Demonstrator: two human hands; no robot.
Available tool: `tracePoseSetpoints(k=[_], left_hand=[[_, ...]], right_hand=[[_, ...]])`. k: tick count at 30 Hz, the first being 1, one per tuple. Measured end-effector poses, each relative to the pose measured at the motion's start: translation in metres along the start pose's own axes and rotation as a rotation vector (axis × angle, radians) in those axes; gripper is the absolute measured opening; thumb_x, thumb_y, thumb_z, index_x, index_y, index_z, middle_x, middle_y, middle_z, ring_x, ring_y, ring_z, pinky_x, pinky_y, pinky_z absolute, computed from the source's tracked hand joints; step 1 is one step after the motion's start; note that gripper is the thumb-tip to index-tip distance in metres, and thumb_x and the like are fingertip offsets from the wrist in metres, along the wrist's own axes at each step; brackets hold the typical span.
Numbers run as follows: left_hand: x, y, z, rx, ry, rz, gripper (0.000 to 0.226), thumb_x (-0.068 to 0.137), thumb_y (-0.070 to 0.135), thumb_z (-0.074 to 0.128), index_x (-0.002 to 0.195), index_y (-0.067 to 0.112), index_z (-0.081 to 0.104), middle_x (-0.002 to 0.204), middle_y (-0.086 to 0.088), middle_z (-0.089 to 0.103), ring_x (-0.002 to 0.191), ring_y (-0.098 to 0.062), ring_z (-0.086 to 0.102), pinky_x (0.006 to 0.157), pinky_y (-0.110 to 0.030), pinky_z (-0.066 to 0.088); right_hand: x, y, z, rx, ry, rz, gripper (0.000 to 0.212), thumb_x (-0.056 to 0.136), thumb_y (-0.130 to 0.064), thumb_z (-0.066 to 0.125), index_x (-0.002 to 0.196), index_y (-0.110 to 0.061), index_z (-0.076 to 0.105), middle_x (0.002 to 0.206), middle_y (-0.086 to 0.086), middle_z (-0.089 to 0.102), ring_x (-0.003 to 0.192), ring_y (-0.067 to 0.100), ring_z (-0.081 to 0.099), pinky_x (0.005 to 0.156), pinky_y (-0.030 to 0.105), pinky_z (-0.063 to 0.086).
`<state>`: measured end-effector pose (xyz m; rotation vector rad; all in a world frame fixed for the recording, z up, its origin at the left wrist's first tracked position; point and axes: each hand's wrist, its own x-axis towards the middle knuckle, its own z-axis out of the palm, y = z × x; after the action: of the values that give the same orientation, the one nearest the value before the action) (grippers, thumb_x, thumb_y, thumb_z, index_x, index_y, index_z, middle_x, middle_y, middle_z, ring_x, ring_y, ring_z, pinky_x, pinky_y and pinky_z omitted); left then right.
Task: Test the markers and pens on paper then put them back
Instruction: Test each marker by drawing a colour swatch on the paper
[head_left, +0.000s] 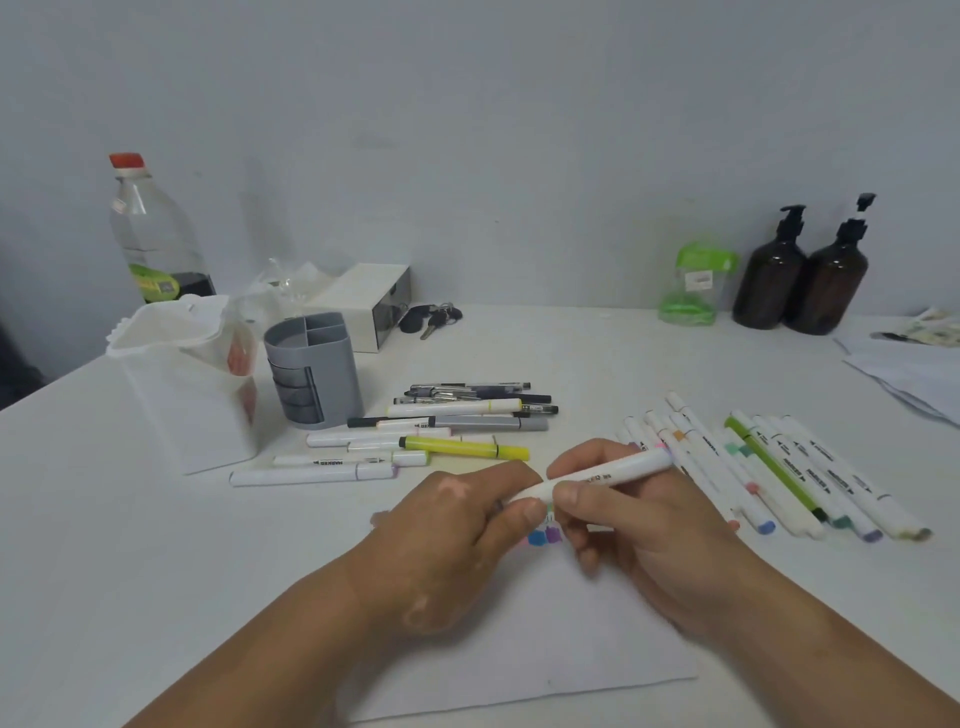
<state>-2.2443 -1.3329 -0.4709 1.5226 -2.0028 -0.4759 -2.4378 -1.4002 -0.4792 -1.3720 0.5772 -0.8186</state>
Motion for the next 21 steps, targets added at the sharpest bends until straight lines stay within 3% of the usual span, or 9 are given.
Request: tracePoseSetpoints(k=[3,6,7,9,11,14,18,21], left_hand=[[0.0,0.003,0.0,-0.012,0.012,0.034,0.037,0.097,0.061,0.037,0.106,0.038,0.065,0.073,0.017,0.056,0.07,-0.005,0.05,0.063,-0.015,0.036],[-0.001,-0.001,0.001,0.029,0.052,0.019,0.035,0.091,0.064,0.055,0.117,0.041,0.06,0.069,0.027,0.054,0.065,0.002,0.049,0.06,-0.012,0.034],[-0.001,-0.003,0.003,0.071,0.042,-0.021,0.048,0.084,0.07,0.061,0.124,0.045,0.052,0.07,0.026,0.054,0.067,0.005,0.05,0.063,-0.012,0.037],[-0.001,-0.007,0.006,0.165,-0.013,-0.099,0.075,0.069,0.084,0.062,0.134,0.052,0.041,0.092,0.03,0.057,0.083,0.008,0.051,0.08,-0.019,0.046],[-0.001,-0.007,0.009,0.248,-0.065,-0.139,0.085,0.066,0.088,0.058,0.139,0.049,0.04,0.12,0.024,0.057,0.098,0.0,0.047,0.087,-0.025,0.043],[0.001,-0.006,0.009,0.326,-0.103,-0.143,0.082,0.069,0.087,0.057,0.14,0.048,0.042,0.122,0.019,0.059,0.099,-0.006,0.045,0.079,-0.025,0.035],[0.0,-0.012,0.002,0.309,-0.134,-0.167,0.078,0.07,0.084,0.061,0.139,0.048,0.046,0.118,0.019,0.061,0.102,-0.007,0.051,0.09,-0.028,0.045],[-0.001,-0.015,0.0,0.308,-0.142,-0.177,0.077,0.07,0.083,0.062,0.138,0.05,0.047,0.112,0.019,0.06,0.098,-0.006,0.049,0.085,-0.026,0.044]], right_hand=[[-0.001,0.001,0.002,-0.068,-0.008,-0.015,0.023,0.068,-0.031,0.083,0.084,-0.016,0.073,0.072,0.017,0.065,0.06,0.021,0.057,0.051,0.03,0.047],[0.002,-0.002,0.0,-0.057,0.084,-0.05,0.011,0.073,-0.02,0.076,0.073,-0.014,0.067,0.061,0.012,0.058,0.053,0.02,0.051,0.047,0.027,0.045],[0.004,-0.004,-0.003,0.0,0.152,-0.052,0.009,0.072,-0.017,0.071,0.069,-0.015,0.063,0.057,0.009,0.052,0.05,0.02,0.047,0.045,0.026,0.042],[0.006,-0.008,-0.012,0.112,0.269,-0.049,0.008,0.07,-0.015,0.063,0.064,-0.017,0.059,0.053,0.006,0.046,0.047,0.019,0.043,0.042,0.026,0.038],[0.005,-0.01,-0.017,0.11,0.296,-0.025,0.007,0.07,-0.018,0.06,0.067,-0.015,0.065,0.055,0.009,0.05,0.047,0.02,0.047,0.041,0.028,0.04],[0.002,-0.005,-0.011,-0.007,0.231,0.072,0.018,0.071,-0.02,0.061,0.077,-0.01,0.075,0.063,0.015,0.061,0.052,0.021,0.057,0.044,0.03,0.048],[0.001,0.001,-0.006,-0.319,0.205,0.096,0.003,0.077,-0.015,0.072,0.074,-0.016,0.073,0.059,0.007,0.063,0.048,0.019,0.056,0.044,0.025,0.047],[0.0,0.004,-0.006,-0.491,0.236,0.099,0.013,0.083,-0.01,0.071,0.076,-0.02,0.073,0.055,0.003,0.064,0.044,0.017,0.055,0.043,0.024,0.045]])
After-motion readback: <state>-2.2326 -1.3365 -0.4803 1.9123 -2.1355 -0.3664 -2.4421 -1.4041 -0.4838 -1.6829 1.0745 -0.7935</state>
